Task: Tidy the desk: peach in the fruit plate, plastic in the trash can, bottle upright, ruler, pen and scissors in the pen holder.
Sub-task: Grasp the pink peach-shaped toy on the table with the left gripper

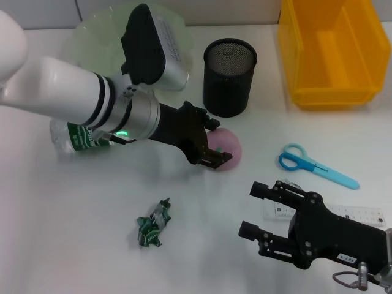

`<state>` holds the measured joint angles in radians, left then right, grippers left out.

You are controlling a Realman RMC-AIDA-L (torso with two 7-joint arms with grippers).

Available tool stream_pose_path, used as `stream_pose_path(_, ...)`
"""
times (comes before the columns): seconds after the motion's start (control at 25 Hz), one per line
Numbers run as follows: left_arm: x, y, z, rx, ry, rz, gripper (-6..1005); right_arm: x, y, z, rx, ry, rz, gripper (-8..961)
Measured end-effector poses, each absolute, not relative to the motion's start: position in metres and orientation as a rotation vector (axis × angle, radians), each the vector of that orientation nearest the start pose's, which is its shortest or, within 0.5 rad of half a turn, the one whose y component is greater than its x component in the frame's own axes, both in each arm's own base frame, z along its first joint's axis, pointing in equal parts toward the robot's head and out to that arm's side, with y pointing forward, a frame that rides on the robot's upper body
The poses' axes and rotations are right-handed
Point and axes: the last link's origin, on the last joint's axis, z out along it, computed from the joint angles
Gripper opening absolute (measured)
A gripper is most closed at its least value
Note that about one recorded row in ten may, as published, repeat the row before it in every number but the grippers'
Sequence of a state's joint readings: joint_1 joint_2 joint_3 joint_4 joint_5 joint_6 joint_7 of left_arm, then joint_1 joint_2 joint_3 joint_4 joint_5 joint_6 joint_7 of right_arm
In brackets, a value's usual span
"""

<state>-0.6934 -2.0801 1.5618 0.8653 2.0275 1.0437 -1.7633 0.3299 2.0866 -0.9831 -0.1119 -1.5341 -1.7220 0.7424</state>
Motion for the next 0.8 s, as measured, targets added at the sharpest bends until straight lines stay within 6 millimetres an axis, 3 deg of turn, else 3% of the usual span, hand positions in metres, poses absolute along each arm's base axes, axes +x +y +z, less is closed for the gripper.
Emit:
stream_pose_path(0.44, -0.173, 0.366, -0.104, -2.922, -0.179, 0.051, 695, 0.282, 0.204, -0.069, -2.588, 0.547, 1.214, 753)
stream_pose_path(0.8, -0.169, 0.364, -0.103, -2.921, -0.176, 0.014, 497, 0.283, 0.204, -0.069, -2.587, 0.549, 1.210, 753)
